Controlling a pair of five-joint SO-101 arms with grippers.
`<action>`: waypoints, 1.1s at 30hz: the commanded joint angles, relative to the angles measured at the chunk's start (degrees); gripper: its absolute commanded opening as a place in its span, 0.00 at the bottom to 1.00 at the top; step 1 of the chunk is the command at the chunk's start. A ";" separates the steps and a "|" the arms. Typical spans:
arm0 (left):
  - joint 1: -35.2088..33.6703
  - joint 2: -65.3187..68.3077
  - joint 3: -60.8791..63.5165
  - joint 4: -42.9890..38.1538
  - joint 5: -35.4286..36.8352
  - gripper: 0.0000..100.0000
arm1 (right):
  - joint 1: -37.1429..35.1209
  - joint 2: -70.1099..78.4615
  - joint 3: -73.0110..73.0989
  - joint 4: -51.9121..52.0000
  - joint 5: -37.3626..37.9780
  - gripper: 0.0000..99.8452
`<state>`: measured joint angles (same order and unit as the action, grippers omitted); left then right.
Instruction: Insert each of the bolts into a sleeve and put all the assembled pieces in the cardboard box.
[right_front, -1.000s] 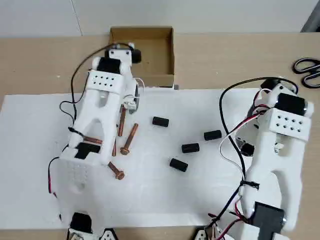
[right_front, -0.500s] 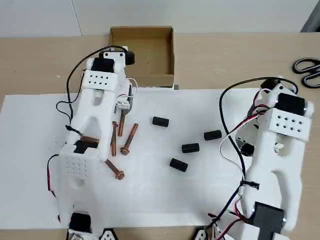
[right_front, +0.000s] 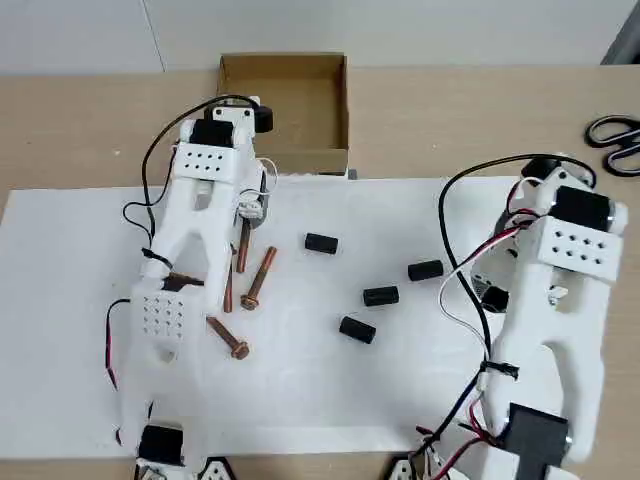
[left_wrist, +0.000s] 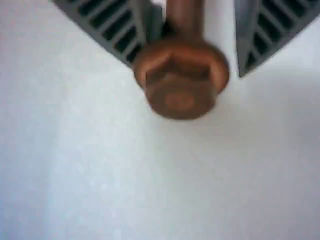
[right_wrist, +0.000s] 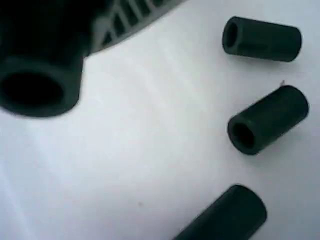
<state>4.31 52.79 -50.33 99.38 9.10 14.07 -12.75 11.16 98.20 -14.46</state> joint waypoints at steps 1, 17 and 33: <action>-0.09 1.49 -3.74 0.09 0.09 0.10 | 0.22 -2.24 -0.35 0.92 0.09 0.00; 3.60 3.34 -4.00 1.05 0.44 0.01 | 0.13 -2.33 -0.35 0.92 -1.85 0.00; 4.13 -21.27 -2.68 1.23 7.21 0.00 | -1.27 -13.23 -0.53 1.19 -1.49 0.00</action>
<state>8.18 41.80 -53.41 99.82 15.69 14.07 -18.73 11.16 98.20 -15.69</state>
